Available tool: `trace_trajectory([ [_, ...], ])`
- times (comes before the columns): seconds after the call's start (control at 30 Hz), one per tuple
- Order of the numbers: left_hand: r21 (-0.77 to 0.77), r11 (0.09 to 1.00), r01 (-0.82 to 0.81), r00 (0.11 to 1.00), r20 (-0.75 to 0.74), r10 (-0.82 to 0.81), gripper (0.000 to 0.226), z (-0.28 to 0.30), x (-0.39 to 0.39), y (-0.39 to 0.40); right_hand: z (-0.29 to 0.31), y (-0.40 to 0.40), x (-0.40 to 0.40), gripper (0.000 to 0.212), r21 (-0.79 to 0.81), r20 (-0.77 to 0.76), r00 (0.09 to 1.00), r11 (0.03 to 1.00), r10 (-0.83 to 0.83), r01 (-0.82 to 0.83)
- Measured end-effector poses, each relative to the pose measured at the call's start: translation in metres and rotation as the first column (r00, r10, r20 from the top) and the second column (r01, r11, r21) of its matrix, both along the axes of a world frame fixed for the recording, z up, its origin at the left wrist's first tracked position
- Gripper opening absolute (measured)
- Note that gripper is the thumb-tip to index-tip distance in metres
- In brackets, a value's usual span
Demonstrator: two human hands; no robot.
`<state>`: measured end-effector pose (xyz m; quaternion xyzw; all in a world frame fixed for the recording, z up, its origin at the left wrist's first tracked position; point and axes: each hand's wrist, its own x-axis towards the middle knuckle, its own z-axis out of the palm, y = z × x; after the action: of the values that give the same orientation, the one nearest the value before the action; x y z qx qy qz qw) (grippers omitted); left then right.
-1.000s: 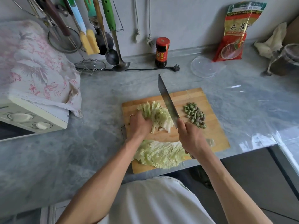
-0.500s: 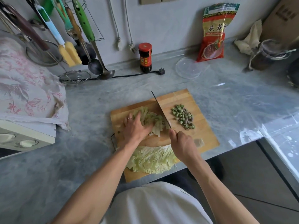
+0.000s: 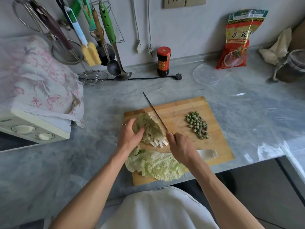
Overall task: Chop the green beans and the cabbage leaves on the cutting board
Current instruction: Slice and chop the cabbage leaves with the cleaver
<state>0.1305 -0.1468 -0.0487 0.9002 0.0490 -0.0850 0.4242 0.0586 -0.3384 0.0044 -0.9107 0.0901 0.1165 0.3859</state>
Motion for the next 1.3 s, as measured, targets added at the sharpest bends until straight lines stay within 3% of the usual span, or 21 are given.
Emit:
trace_trajectory([
  [0.13, 0.076, 0.980, -0.185, 0.977, -0.089, 0.192, 0.047, -0.007, 0.009, 0.006, 0.002, -0.014, 0.009, 0.049, -0.017, 0.002, 1.000, 1.000, -0.009, 0.009],
  [0.23, 0.249, 0.961, -0.124, 0.957, -0.224, 0.182, 0.065, -0.015, 0.015, -0.003, -0.001, -0.024, 0.015, 0.057, -0.020, -0.024, 0.999, 0.999, -0.026, 0.026],
  [0.33, 0.439, 0.894, -0.095, 0.971, -0.157, 0.180, 0.058, -0.010, 0.012, -0.026, -0.004, -0.028, 0.022, 0.068, -0.045, -0.073, 0.997, 0.999, 0.024, -0.028],
  [0.43, 0.375, 0.926, -0.056, 0.979, -0.163, 0.125, 0.059, -0.007, 0.008, -0.048, -0.014, -0.035, 0.031, 0.084, -0.041, -0.078, 0.991, 0.993, 0.111, -0.115],
  [0.53, 0.233, 0.972, -0.026, 0.978, -0.193, 0.072, 0.060, -0.007, 0.006, -0.051, -0.007, -0.040, 0.032, 0.076, -0.015, -0.066, 0.980, 0.982, 0.187, -0.188],
  [0.63, 0.181, 0.984, 0.005, 0.988, -0.152, 0.023, 0.083, 0.001, 0.002, -0.037, 0.003, -0.046, 0.035, 0.060, 0.012, -0.063, 0.982, 0.984, 0.180, -0.179],
  [0.73, 0.436, 0.856, 0.277, 0.957, -0.203, -0.207, 0.127, 0.006, -0.009, -0.030, 0.001, -0.057, 0.039, 0.060, 0.070, -0.073, 0.989, 0.990, 0.125, -0.120],
  [0.83, 0.486, 0.777, 0.401, 0.915, -0.257, -0.311, 0.142, -0.006, -0.018, -0.045, -0.002, -0.068, 0.042, 0.066, 0.101, -0.080, 0.993, 0.992, 0.085, -0.077],
  [0.97, 0.528, 0.774, 0.351, 0.931, -0.282, -0.230, 0.127, -0.014, -0.015, -0.063, -0.002, -0.074, 0.039, 0.070, 0.132, -0.103, 0.992, 0.989, 0.077, -0.063],
  [1.1, 0.583, 0.797, 0.157, 0.986, -0.041, -0.164, 0.089, -0.012, -0.003, -0.061, -0.005, -0.084, 0.035, 0.068, 0.142, -0.101, 0.991, 0.987, 0.085, -0.071],
  [1.2, 0.520, 0.850, 0.085, 0.996, -0.054, -0.066, 0.092, -0.007, 0.004, -0.063, -0.008, -0.088, 0.033, 0.068, 0.145, -0.089, 0.992, 0.986, 0.092, -0.079],
  [1.3, 0.469, 0.873, 0.133, 0.986, -0.152, -0.069, 0.101, 0.001, 0.004, -0.068, -0.006, -0.093, 0.029, 0.073, 0.146, -0.087, 0.994, 0.988, 0.072, -0.059],
])
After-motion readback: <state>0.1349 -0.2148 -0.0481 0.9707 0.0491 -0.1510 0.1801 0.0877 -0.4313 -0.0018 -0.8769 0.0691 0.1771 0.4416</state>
